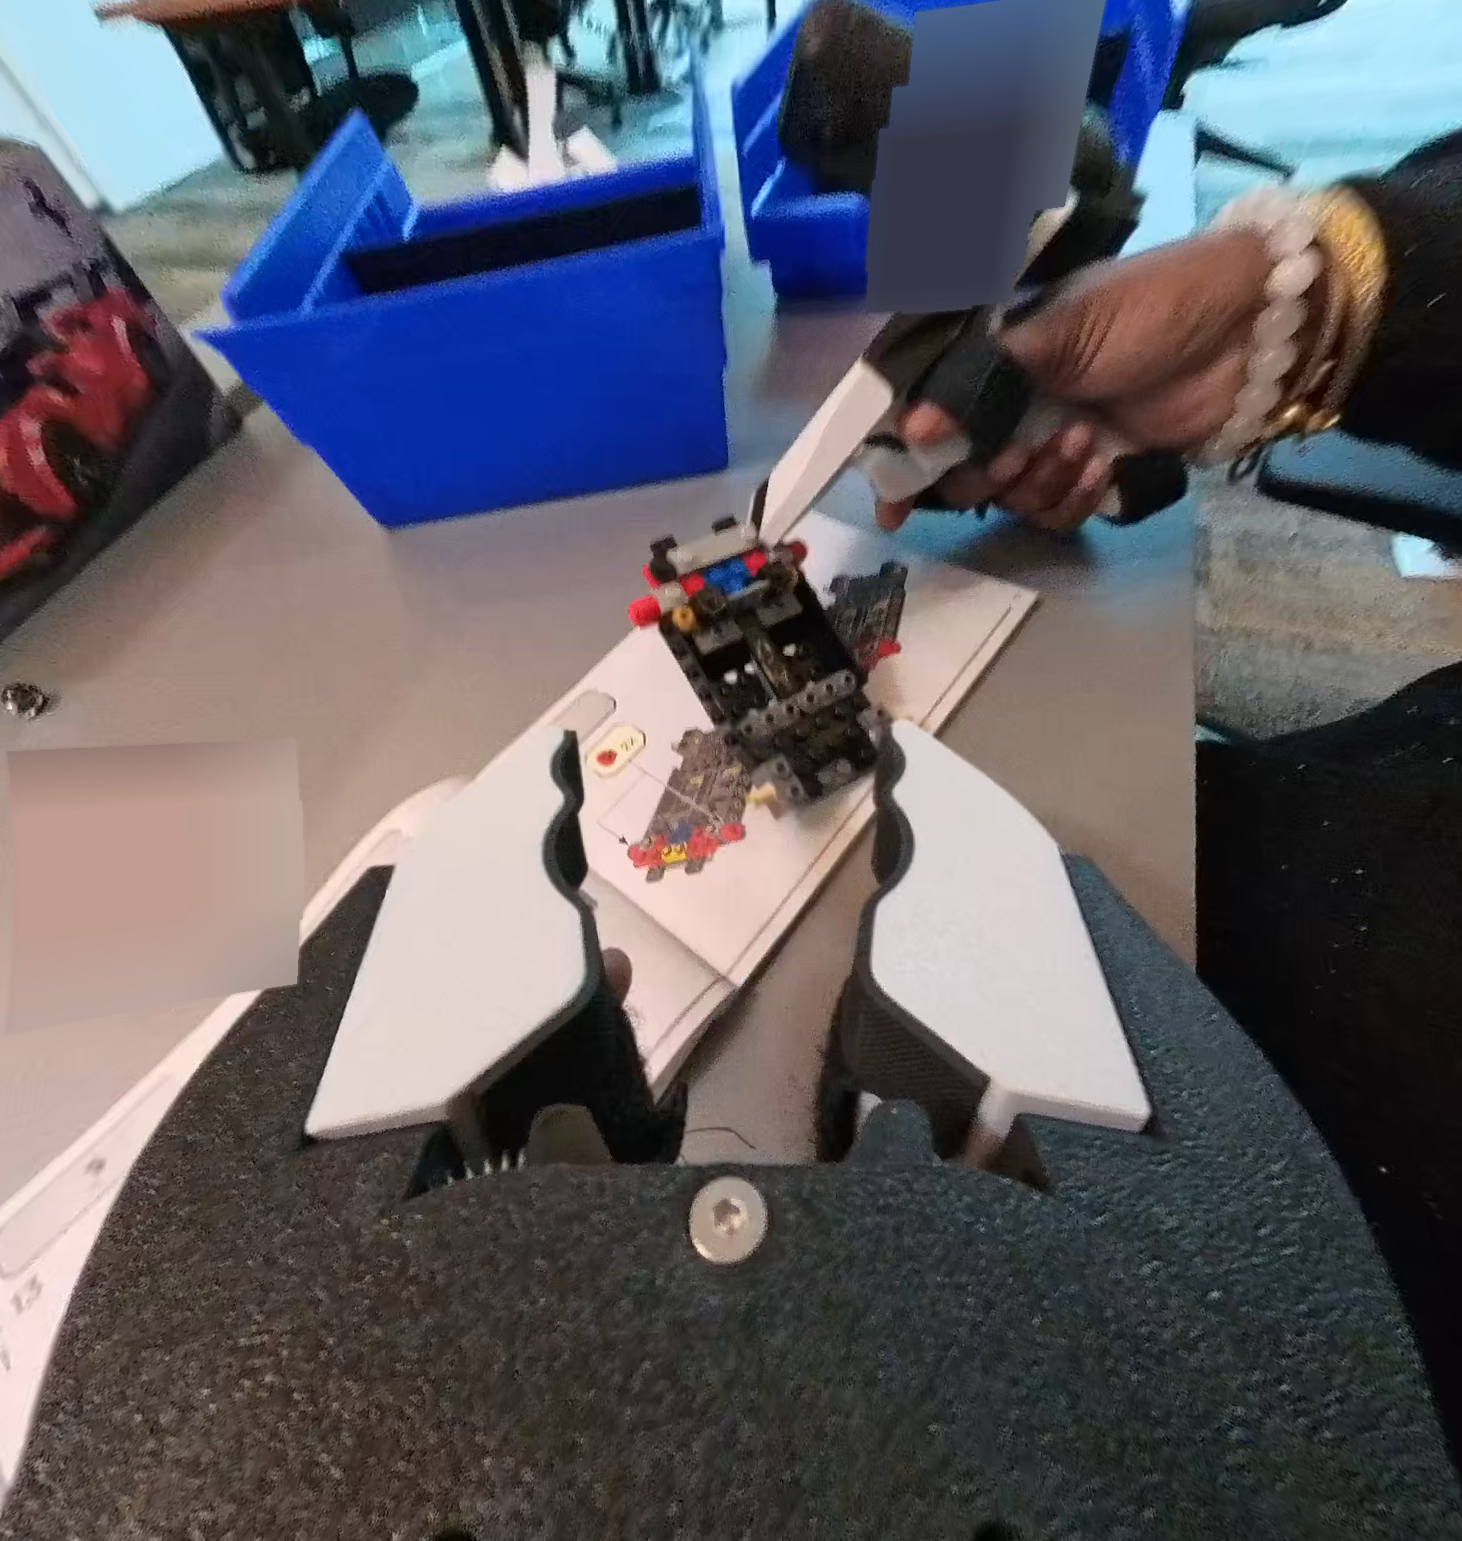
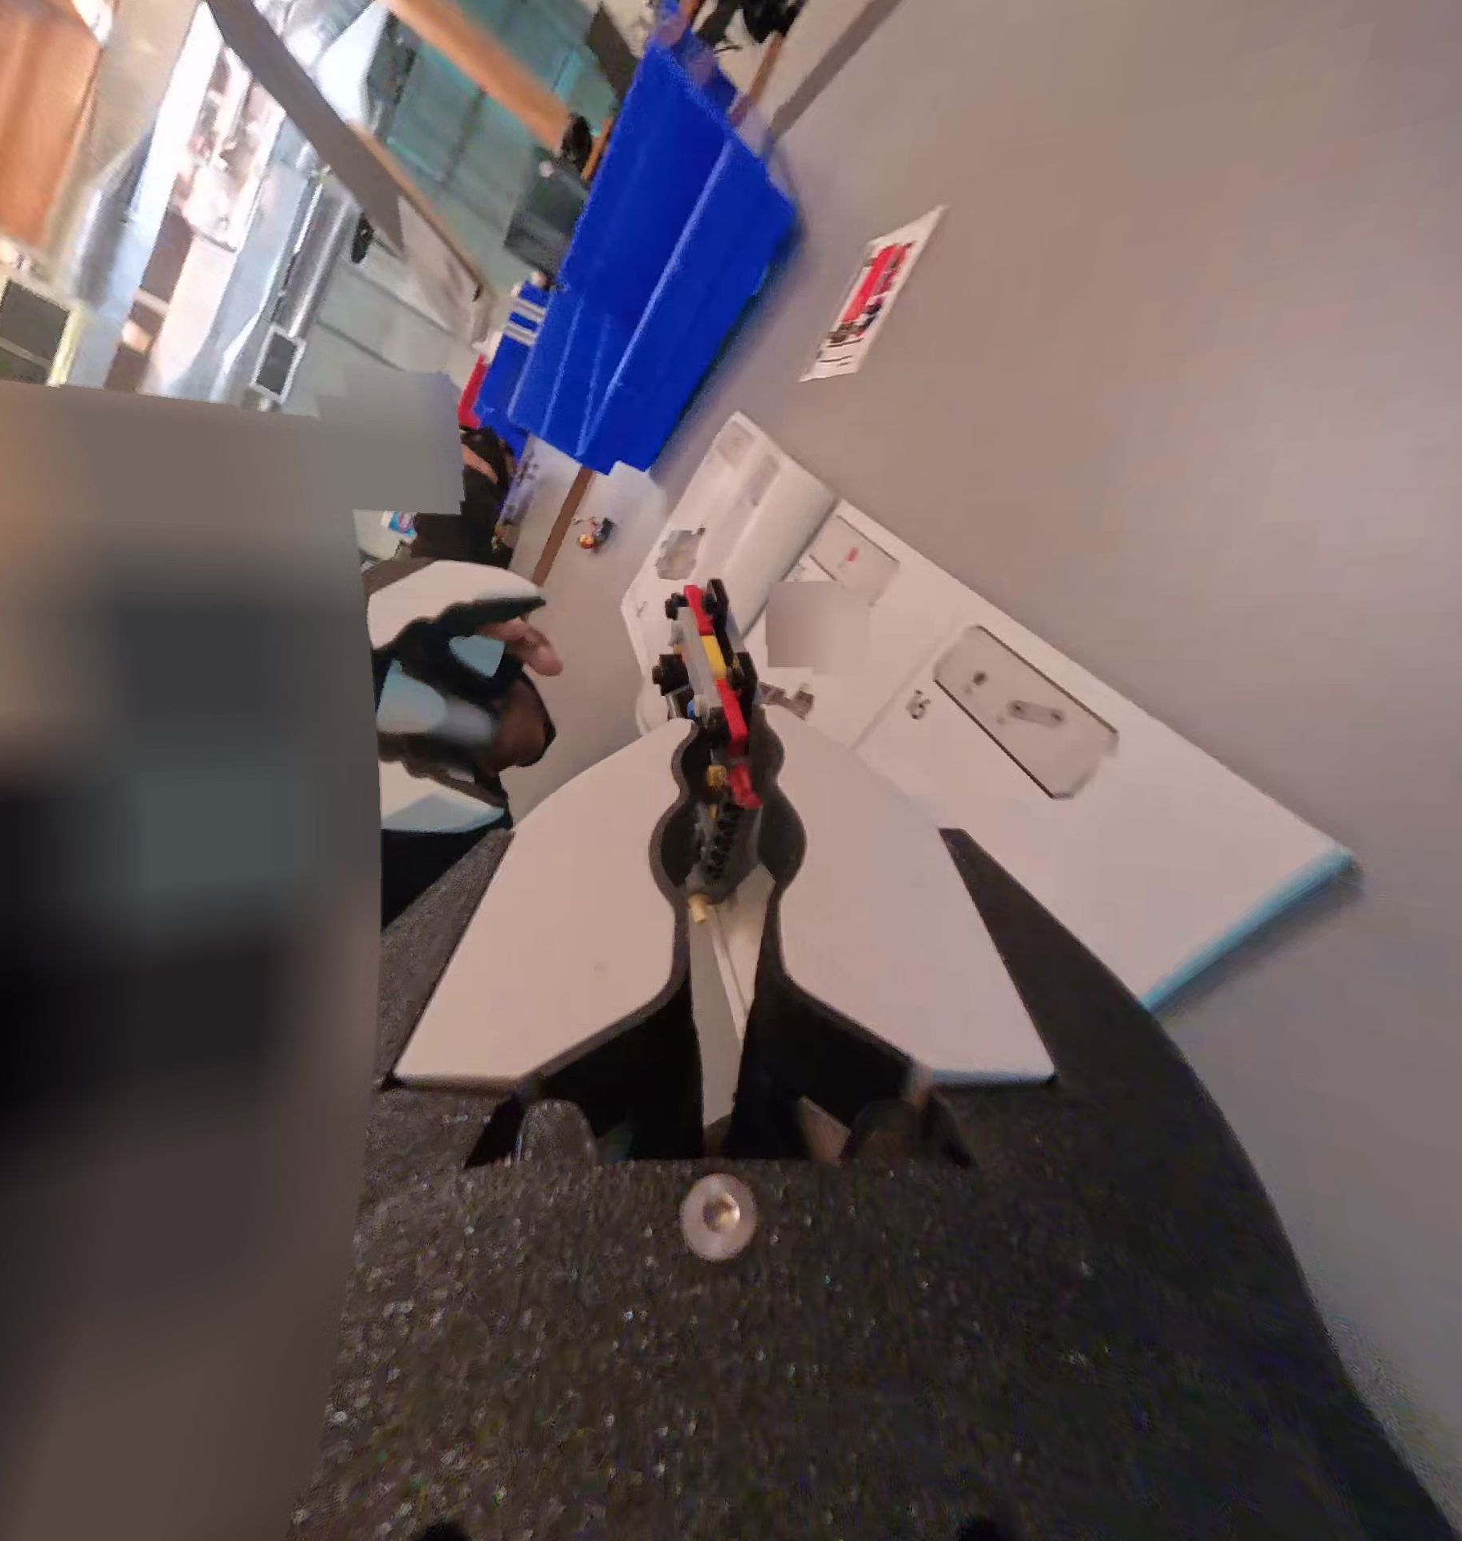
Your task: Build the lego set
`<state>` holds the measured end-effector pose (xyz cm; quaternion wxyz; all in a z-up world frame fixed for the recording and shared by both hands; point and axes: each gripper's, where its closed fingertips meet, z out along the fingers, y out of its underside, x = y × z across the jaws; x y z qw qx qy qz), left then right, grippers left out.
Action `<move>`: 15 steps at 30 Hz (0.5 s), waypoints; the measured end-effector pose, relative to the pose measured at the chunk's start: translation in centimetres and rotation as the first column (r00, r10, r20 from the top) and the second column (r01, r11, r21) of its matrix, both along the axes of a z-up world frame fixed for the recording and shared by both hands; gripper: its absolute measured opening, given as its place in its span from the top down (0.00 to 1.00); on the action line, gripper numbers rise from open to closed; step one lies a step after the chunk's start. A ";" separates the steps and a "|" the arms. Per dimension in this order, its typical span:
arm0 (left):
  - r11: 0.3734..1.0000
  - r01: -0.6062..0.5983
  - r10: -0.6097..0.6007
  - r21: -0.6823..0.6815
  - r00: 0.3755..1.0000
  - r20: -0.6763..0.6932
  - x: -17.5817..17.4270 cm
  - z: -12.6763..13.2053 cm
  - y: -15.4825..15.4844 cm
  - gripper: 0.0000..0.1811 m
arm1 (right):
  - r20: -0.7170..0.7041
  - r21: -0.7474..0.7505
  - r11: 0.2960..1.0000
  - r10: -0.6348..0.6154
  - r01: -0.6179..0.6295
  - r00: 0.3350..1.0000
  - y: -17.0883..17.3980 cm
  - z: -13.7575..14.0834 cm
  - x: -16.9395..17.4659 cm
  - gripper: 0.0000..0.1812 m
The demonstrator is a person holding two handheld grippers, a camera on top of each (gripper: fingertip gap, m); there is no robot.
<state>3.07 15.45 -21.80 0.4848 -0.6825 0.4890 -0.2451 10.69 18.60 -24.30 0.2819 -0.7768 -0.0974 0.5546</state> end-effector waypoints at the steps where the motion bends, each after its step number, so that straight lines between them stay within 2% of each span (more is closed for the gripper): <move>1: 1.000 -0.021 0.021 -0.007 0.999 -0.032 0.0 -0.6 0.0 0.62 | 0.018 -0.002 1.000 -0.012 0.013 1.000 -0.1 -0.3 0.3 0.92; 4: 0.998 -0.055 0.053 -0.018 0.994 -0.093 0.6 -1.9 -0.6 0.59 | 0.085 0.006 1.000 -0.008 0.008 0.996 -0.9 -0.9 1.2 0.82; 7: 0.997 -0.079 0.076 -0.024 0.991 -0.114 1.4 -2.8 -1.2 0.54 | 0.141 0.020 0.997 0.065 -0.068 0.988 -2.3 -1.3 1.7 0.75; 9: 0.994 -0.104 0.099 -0.029 0.986 -0.134 1.7 -3.5 -1.1 0.52 | 0.228 0.079 0.989 0.105 -0.126 0.968 -2.8 -1.7 2.3 0.72; 12: 0.990 -0.111 0.096 -0.082 0.982 -0.165 1.9 -4.6 -1.3 0.54 | 0.395 0.225 0.943 0.141 -0.244 0.908 -3.0 -2.4 3.0 0.67; 15: 0.984 -0.117 0.088 -0.133 0.974 -0.208 2.2 -5.8 -1.3 0.55 | 0.546 0.329 0.859 0.165 -0.391 0.821 -2.7 -3.1 2.7 0.58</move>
